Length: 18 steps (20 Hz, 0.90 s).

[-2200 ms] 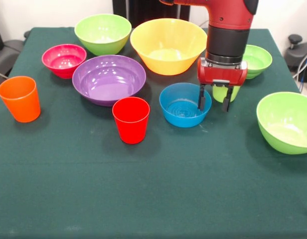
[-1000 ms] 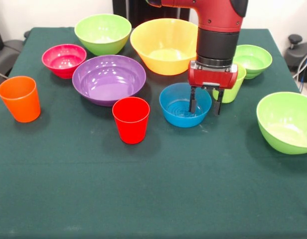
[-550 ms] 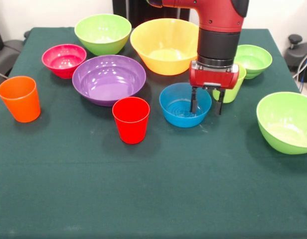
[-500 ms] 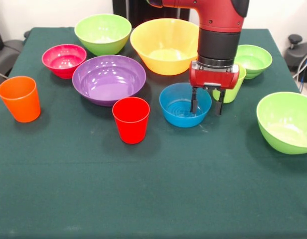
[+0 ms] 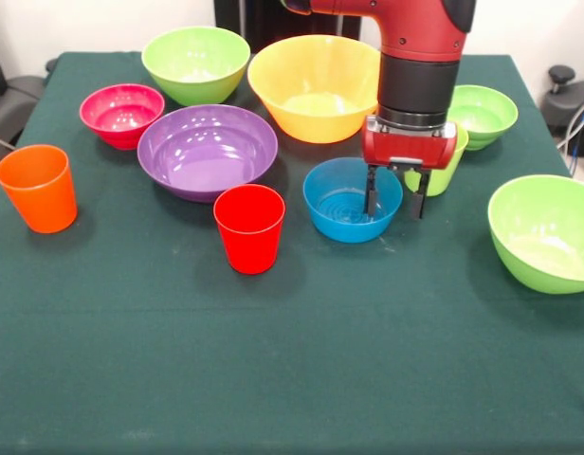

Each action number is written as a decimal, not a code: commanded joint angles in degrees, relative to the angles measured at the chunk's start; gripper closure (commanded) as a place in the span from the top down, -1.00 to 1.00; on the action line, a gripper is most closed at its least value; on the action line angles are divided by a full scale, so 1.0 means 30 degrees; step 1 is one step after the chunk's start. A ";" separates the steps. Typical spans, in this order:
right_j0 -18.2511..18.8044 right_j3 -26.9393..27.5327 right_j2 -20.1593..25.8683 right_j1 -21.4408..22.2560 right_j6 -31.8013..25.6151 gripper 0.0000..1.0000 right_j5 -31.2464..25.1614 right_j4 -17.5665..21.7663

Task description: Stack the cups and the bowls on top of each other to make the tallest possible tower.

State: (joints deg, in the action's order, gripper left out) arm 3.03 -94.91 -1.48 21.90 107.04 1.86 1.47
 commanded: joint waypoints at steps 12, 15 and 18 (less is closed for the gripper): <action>-0.0352 0.1383 0.1352 -0.0580 0.2078 1.00 -0.0313 -0.0008; -0.0358 0.1363 0.1318 -0.0532 0.2103 1.00 -0.0381 -0.0045; -0.0334 0.1304 0.1347 -0.0528 0.2080 1.00 -0.0353 0.0020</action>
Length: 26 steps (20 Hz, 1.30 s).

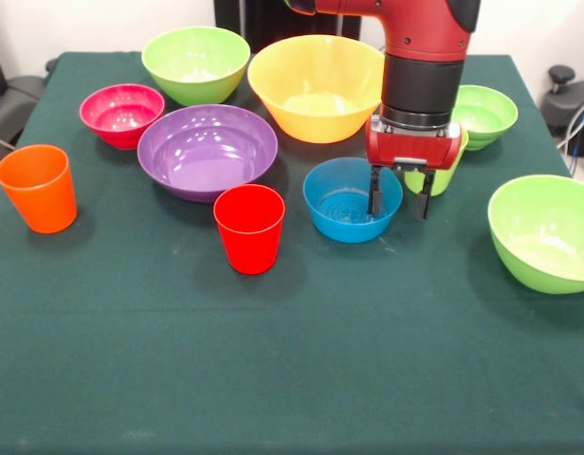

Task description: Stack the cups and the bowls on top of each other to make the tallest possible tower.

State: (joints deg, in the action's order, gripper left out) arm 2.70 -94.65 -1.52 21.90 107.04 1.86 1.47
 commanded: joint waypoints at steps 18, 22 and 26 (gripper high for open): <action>-0.0951 0.1568 0.0430 -0.0704 0.2463 -1.00 -0.0647 -0.0577; -0.0690 0.1645 0.0834 -0.0665 0.2129 -1.00 -0.0862 -0.0269; -0.0663 0.1272 0.0773 -0.0669 0.2682 -1.00 -0.0593 -0.0613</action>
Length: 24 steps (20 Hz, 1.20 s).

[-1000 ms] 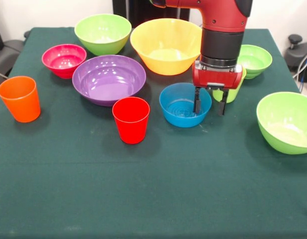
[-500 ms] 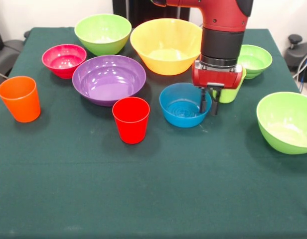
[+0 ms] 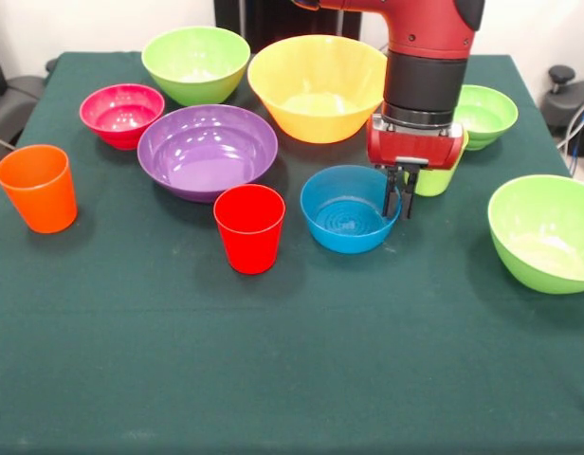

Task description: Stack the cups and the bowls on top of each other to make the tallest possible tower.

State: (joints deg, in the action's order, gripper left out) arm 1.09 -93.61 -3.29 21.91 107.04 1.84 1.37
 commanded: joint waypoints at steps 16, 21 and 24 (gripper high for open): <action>-0.3632 -0.1499 -0.2560 0.4033 0.4999 -1.00 -0.4955 -0.3846; -0.4178 -0.0754 -0.3330 0.4160 0.5292 -1.00 -0.6191 -0.4286; -0.4178 -0.0133 -0.3552 0.3980 0.5211 -1.00 -0.6600 -0.4327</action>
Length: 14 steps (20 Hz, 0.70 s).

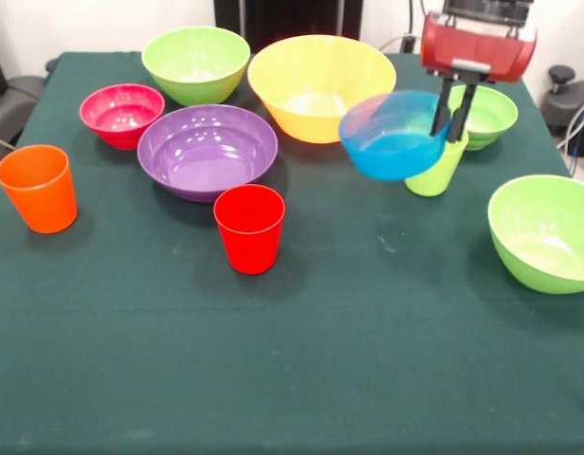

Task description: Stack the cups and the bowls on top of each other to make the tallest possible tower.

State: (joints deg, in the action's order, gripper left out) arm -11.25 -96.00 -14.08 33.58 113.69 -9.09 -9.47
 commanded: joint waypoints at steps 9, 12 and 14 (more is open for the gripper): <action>-0.0310 0.2741 -0.1293 -0.0110 0.3397 -1.00 -0.5110 -0.1101; -0.0502 0.3753 -0.1967 0.0052 0.3481 -1.00 -0.6825 -0.1088; -0.0448 0.4260 -0.2110 -0.0056 0.3459 -1.00 -0.7388 -0.1035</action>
State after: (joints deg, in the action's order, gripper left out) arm -11.95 -89.65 -20.77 34.19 114.22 -20.52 -10.99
